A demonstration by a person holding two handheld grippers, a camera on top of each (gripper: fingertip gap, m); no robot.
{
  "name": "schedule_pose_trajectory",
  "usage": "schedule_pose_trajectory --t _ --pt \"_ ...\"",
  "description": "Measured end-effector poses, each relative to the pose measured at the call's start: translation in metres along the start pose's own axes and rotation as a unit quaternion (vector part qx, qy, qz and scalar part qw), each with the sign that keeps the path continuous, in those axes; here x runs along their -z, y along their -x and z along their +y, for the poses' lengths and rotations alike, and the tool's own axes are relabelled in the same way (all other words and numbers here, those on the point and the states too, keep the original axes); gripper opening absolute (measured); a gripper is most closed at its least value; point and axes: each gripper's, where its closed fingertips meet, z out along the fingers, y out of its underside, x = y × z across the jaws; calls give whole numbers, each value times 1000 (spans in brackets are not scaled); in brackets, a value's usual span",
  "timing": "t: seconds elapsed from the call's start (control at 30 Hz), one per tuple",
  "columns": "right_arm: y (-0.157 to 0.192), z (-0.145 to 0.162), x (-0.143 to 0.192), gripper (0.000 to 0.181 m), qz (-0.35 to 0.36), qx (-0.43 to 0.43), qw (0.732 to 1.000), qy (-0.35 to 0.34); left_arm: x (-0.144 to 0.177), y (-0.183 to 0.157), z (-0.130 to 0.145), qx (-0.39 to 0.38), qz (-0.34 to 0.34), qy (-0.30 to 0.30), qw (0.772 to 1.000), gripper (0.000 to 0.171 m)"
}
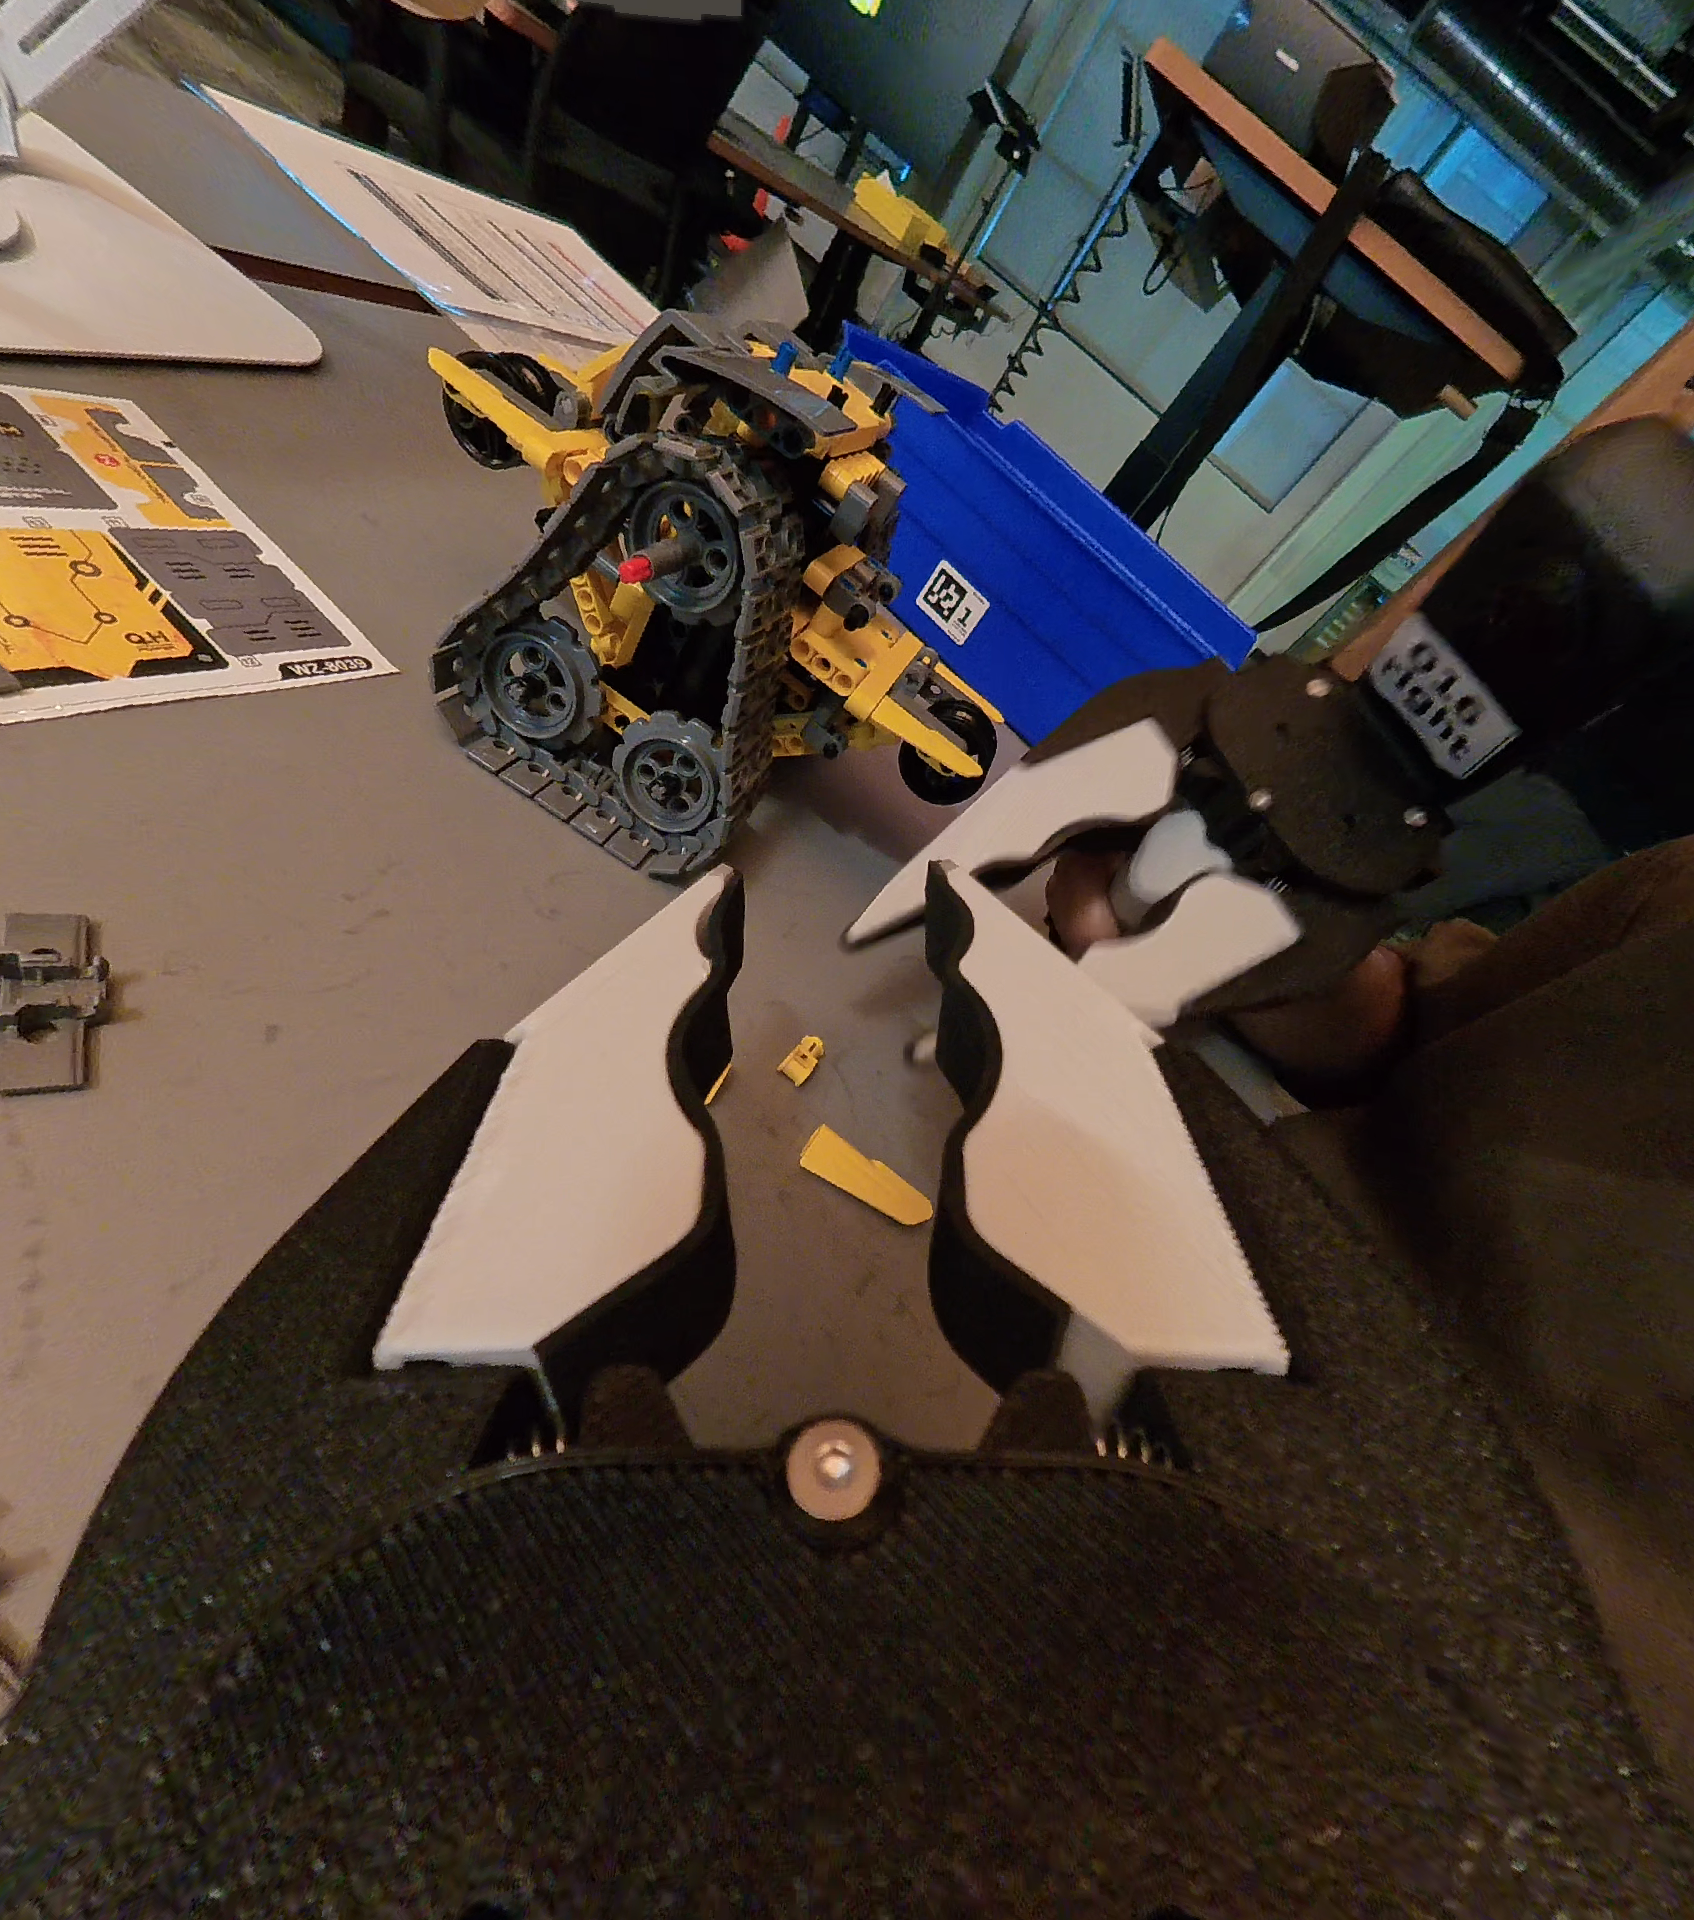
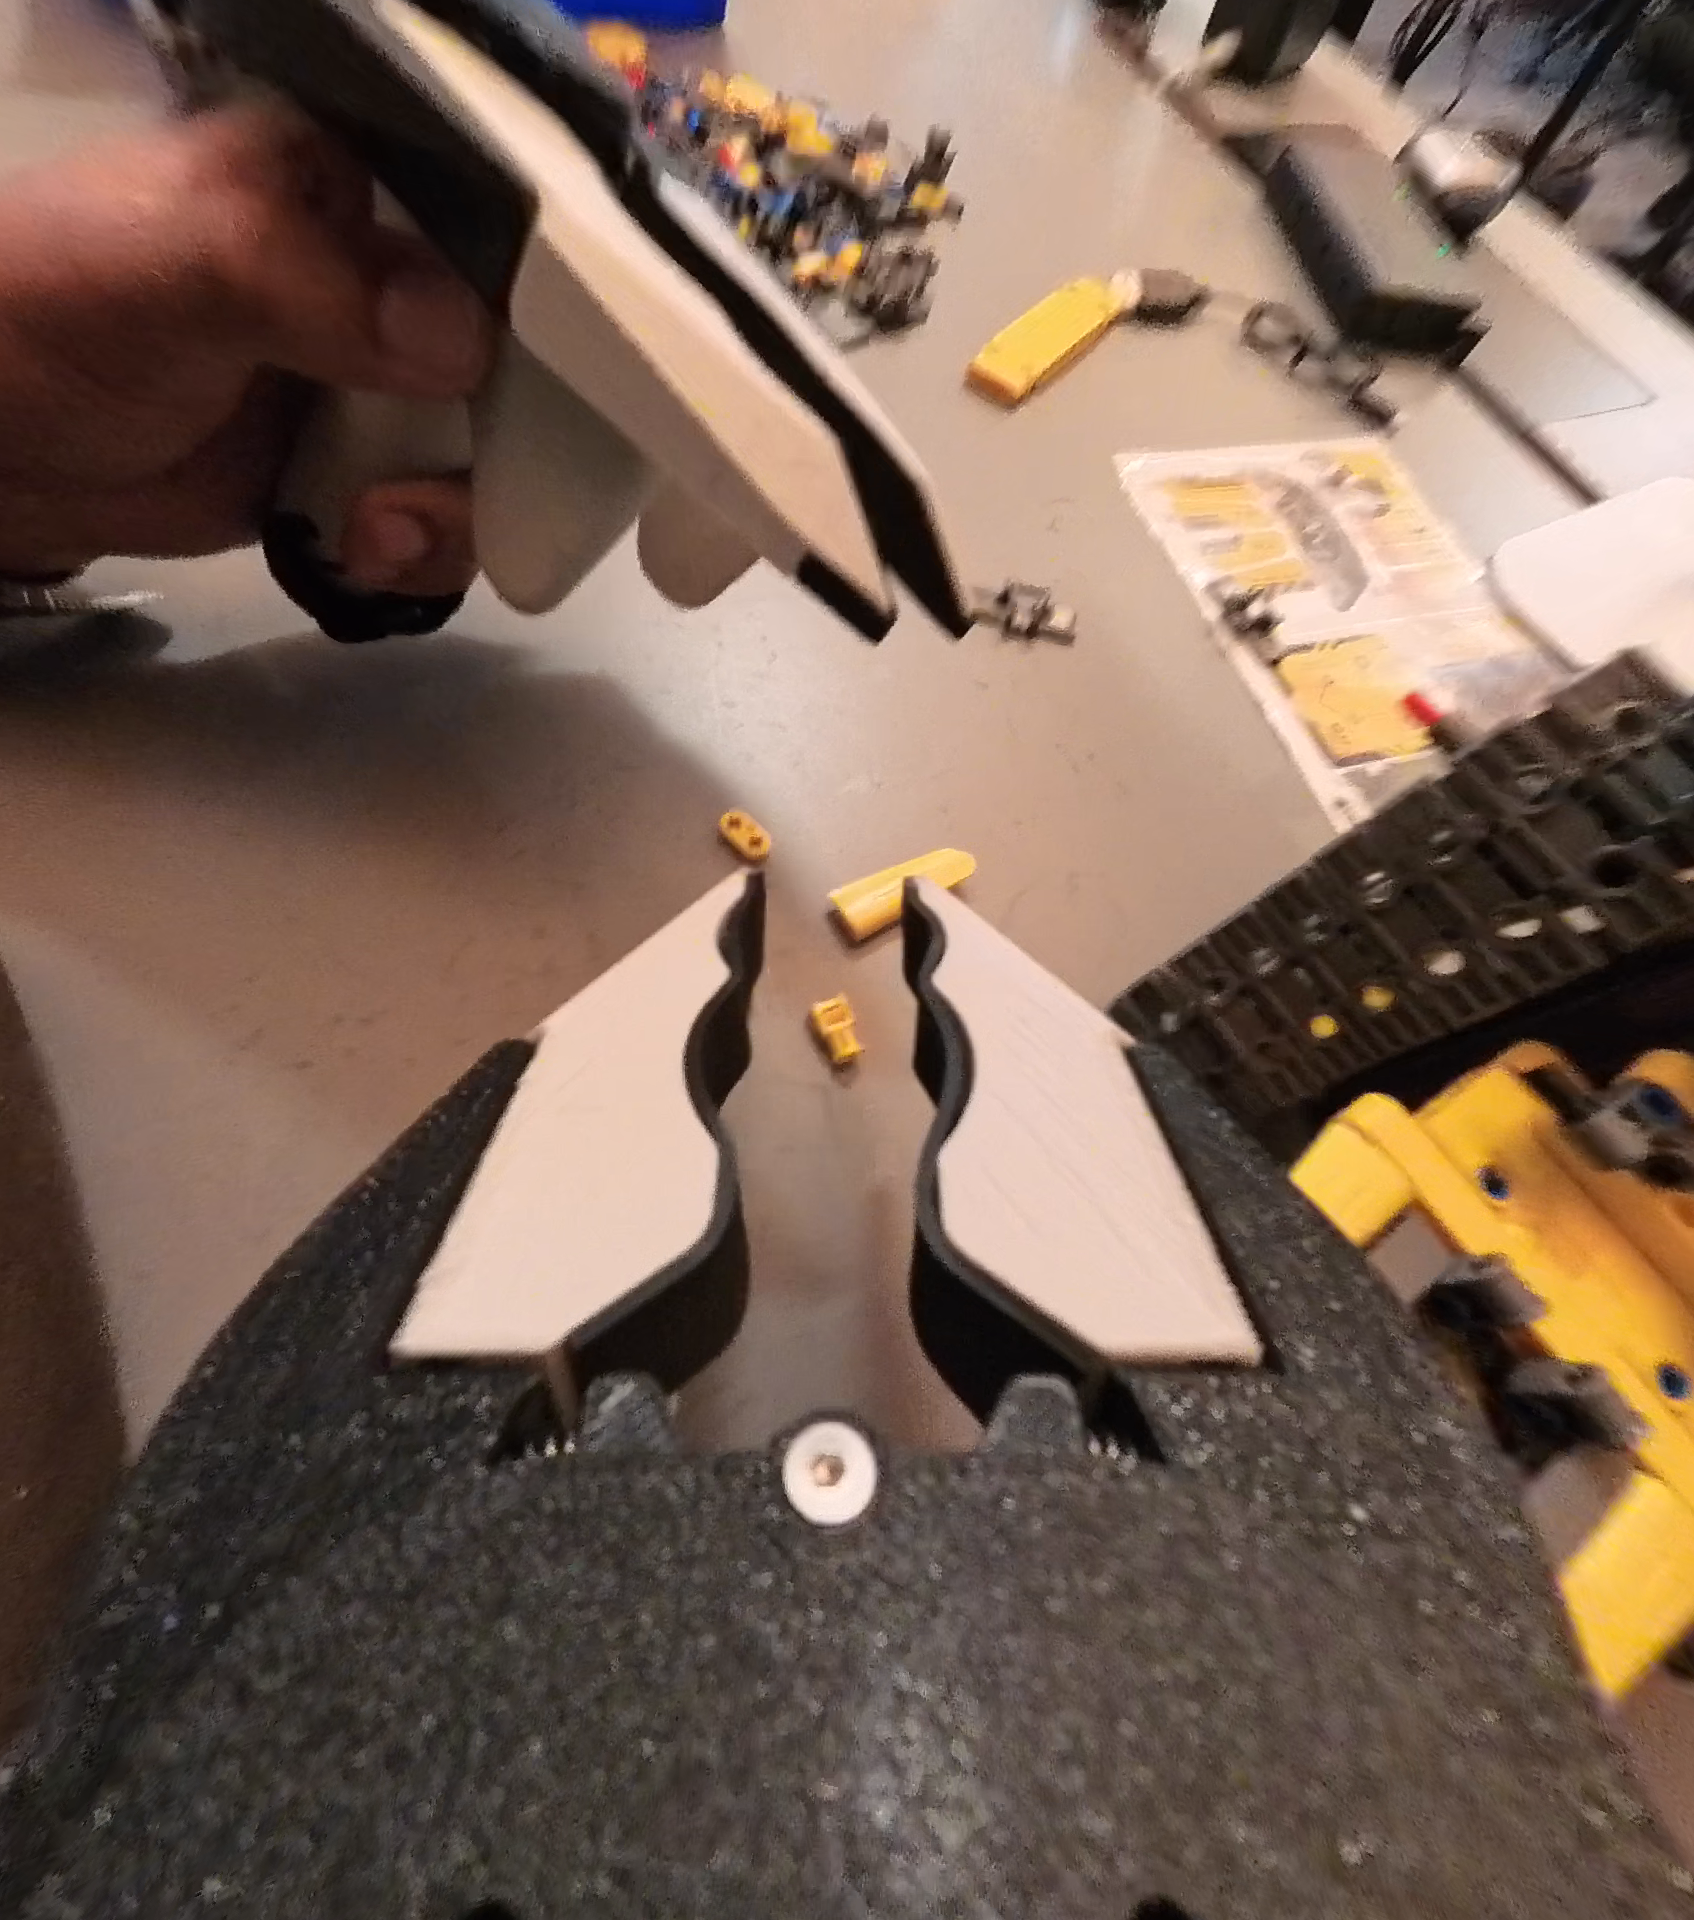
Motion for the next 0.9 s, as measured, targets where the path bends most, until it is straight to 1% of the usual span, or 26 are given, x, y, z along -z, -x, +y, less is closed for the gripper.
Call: schedule_pose_trajectory --t 0.07,0.13,0.23,0.43,0.6,0.9 --pt "-7 -15 10 20 19 -2 999 -44 0 0 0 0 0 0 1000 33" --pt "-14 -28 21 19 29 -15 996 -79 0 0 0 1 0 -1 1000 33" --pt "-18 -37 29 20 22 -37 993 -111 0 0 0 1 1 1 1000 33" --pt "-7 -35 23 25 -21 -58 992 -110 -1 0 2 2 3 5 1000 33" --pt "-2 -33 20 26 -23 -46 993 -103 -2 -1 3 4 4 7 1000 34" --pt "-2 -34 22 26 -27 -49 993 -107 -3 0 5 5 3 12 1000 36"
